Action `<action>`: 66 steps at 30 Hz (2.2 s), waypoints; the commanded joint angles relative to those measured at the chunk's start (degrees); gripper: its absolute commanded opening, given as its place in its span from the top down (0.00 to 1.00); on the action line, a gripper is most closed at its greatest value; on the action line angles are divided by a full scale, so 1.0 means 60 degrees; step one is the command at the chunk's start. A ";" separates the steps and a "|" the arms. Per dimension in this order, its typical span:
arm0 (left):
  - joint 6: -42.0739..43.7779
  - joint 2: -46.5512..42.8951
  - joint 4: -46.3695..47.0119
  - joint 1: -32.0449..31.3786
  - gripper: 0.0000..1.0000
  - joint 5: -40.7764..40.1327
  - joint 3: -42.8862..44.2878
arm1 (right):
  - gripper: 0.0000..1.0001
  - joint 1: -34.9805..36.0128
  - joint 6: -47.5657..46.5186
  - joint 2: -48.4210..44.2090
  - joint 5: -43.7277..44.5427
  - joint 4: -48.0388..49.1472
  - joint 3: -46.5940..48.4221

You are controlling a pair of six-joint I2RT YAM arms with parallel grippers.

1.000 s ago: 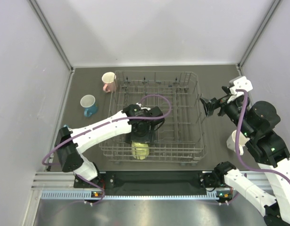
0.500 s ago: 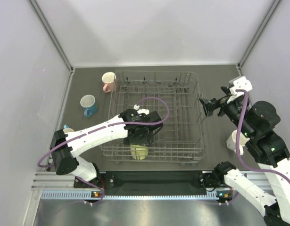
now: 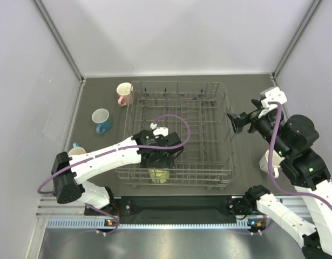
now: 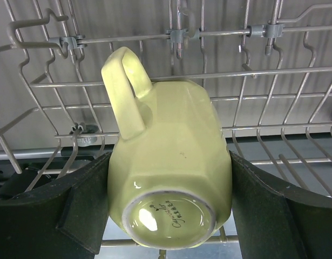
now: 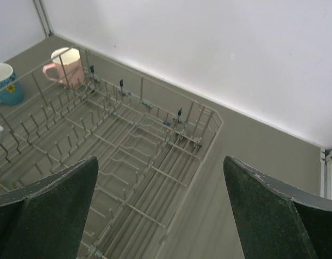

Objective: Load the cups into the dish rack

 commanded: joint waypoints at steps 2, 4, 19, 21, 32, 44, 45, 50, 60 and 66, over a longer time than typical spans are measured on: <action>-0.0179 -0.0141 0.0277 0.0099 0.91 -0.0431 -0.0292 | 0.02 -0.0086 0.0127 0.0084 -0.0054 0.0108 -0.0130; -0.0106 -0.0142 0.0219 0.0113 0.91 -0.0402 -0.0278 | 0.01 -0.0086 0.0157 0.0069 -0.0054 0.0166 -0.0145; -0.0412 0.0913 -0.0426 0.0113 1.00 -0.0503 0.0001 | 0.01 -0.0086 0.0230 -0.0136 0.0063 0.0152 -0.0277; -0.0413 0.0840 -0.0135 0.0114 1.00 -0.0431 -0.0160 | 0.02 -0.0086 0.0230 -0.0107 0.0063 0.0138 -0.0248; -0.0428 0.0445 -0.0103 0.0113 0.38 -0.0108 -0.0366 | 0.01 -0.0086 0.0317 -0.0048 -0.0024 0.0094 -0.0218; 0.0055 0.0605 -0.0499 0.0113 0.02 -0.0109 0.0103 | 0.01 -0.0086 0.0332 -0.0092 0.0078 0.0138 -0.0321; 0.0113 0.0634 -0.0558 0.0099 0.02 -0.0138 0.0132 | 0.01 -0.0086 0.0332 -0.0107 0.0093 0.0123 -0.0321; 0.0187 0.0591 -0.0587 0.0128 0.02 -0.0313 0.0235 | 0.01 -0.0086 0.0361 -0.0092 0.0078 0.0137 -0.0335; 0.0085 -0.0053 -0.0163 0.0655 0.68 -0.0094 -0.0306 | 0.01 -0.0086 0.0303 0.0113 0.0034 0.0152 -0.0145; -0.0499 0.0063 -0.0513 0.0890 1.00 -0.0589 -0.0104 | 0.01 -0.0086 0.0157 0.0332 -0.0097 0.0137 -0.0013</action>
